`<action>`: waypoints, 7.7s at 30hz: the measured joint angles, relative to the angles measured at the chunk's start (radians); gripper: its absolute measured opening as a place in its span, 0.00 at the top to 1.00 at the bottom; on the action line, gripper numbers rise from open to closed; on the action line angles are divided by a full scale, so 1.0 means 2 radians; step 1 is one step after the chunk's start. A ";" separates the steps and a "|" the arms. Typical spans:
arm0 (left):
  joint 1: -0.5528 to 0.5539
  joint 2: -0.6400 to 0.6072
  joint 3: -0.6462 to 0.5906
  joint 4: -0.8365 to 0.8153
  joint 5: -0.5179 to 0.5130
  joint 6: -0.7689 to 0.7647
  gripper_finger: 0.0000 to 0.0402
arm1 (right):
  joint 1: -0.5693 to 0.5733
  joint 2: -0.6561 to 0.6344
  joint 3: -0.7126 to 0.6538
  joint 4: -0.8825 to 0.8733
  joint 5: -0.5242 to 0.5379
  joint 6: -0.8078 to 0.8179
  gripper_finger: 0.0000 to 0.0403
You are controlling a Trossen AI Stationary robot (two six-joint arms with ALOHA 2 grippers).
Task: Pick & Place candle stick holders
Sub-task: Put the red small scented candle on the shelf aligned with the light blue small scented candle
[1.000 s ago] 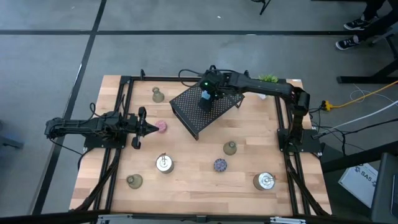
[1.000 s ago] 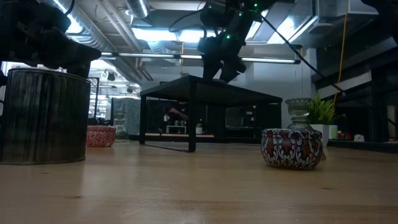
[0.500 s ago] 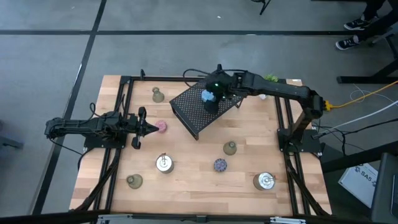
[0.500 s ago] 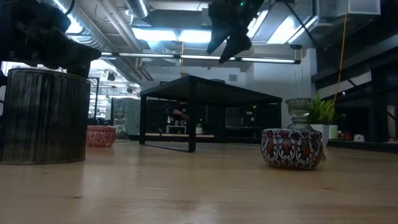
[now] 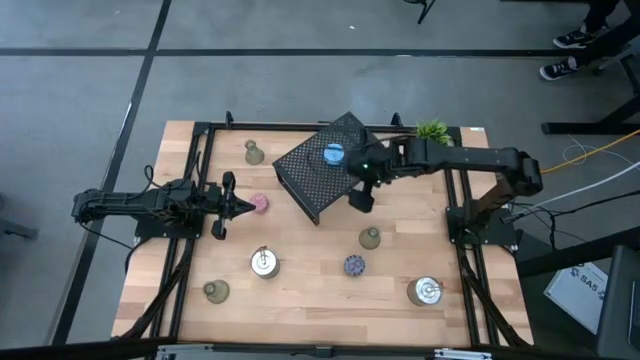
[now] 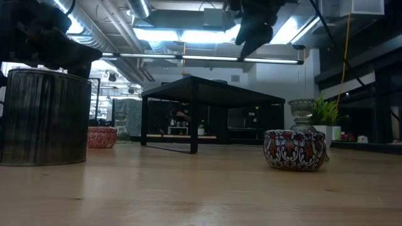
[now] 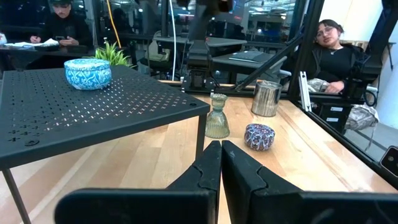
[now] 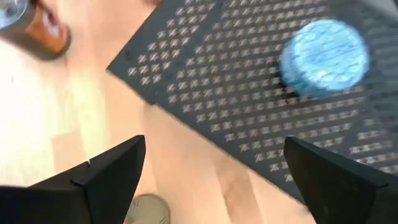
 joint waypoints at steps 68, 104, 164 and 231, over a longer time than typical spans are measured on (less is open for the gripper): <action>0.000 0.000 0.000 0.000 0.000 0.000 0.98 | 0.235 0.033 -0.122 0.178 -0.060 -0.088 0.04; 0.000 0.000 0.000 0.000 0.000 0.000 0.98 | 0.213 0.112 -0.179 0.225 -0.060 -0.074 0.04; 0.000 0.000 0.000 -0.002 0.000 0.000 0.98 | 0.211 0.128 -0.187 0.227 -0.068 -0.061 0.04; 0.000 0.012 0.000 -0.002 0.000 0.000 0.98 | 0.136 -0.009 -0.074 0.102 -0.068 -0.030 0.23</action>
